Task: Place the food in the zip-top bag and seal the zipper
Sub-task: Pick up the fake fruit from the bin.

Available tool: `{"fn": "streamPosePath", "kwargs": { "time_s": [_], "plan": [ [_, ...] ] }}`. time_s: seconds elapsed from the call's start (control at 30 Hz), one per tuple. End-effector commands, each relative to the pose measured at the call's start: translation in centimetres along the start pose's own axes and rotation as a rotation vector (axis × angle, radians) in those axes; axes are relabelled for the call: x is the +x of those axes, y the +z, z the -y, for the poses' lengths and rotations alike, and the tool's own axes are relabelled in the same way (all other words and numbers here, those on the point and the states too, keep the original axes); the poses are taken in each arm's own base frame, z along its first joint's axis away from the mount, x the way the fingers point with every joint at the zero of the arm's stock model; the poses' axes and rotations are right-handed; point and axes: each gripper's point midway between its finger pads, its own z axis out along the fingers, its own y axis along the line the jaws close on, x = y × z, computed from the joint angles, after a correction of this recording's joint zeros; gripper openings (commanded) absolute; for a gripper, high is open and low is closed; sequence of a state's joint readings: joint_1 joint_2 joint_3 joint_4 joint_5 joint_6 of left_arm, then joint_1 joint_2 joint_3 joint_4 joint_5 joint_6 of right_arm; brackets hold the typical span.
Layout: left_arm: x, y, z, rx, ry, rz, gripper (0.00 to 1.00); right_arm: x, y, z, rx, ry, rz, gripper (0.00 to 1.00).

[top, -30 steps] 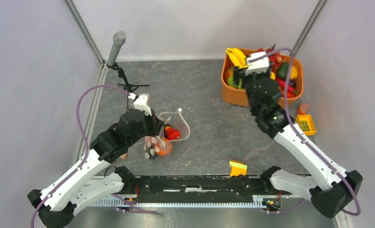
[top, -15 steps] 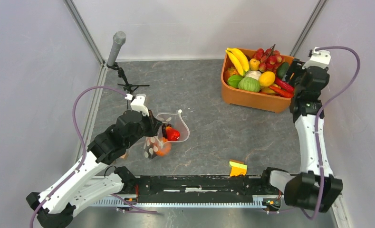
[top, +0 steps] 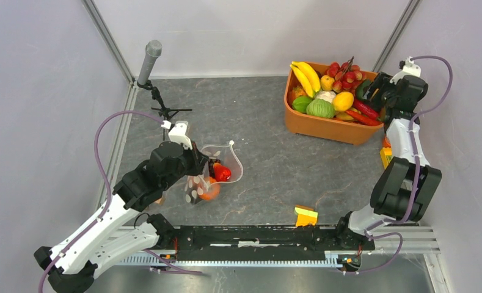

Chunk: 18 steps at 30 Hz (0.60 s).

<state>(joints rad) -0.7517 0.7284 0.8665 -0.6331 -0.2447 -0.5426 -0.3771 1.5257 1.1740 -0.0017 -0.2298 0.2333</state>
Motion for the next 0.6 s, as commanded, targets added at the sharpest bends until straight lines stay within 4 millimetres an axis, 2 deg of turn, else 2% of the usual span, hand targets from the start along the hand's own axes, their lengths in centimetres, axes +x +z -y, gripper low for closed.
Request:
{"fn": "streamPosePath", "kwargs": {
  "time_s": [0.0, 0.07, 0.17, 0.27, 0.57],
  "plan": [
    [-1.4, 0.1, 0.4, 0.012, -0.019, 0.058, 0.02, -4.5, 1.3, -1.8, -0.097, -0.024, 0.102, 0.7],
    [-1.4, 0.2, 0.3, 0.008, -0.016, 0.059, 0.02, -4.2, 2.3, -1.7, -0.099, -0.022, 0.076, 0.67],
    [-1.4, 0.3, 0.4, 0.009, -0.012, 0.057, 0.02, -3.7, 3.6, -0.8, -0.064, -0.006, 0.042, 0.68],
    [-1.4, 0.3, 0.3, 0.007, -0.011, 0.056, 0.02, -3.5, 4.1, -0.7, -0.067, -0.012, 0.033, 0.73],
    [-1.3, 0.3, 0.4, 0.011, -0.013, 0.052, 0.02, -0.9, 6.2, -0.4, -0.083, 0.003, -0.057, 0.71]
  ]
}}
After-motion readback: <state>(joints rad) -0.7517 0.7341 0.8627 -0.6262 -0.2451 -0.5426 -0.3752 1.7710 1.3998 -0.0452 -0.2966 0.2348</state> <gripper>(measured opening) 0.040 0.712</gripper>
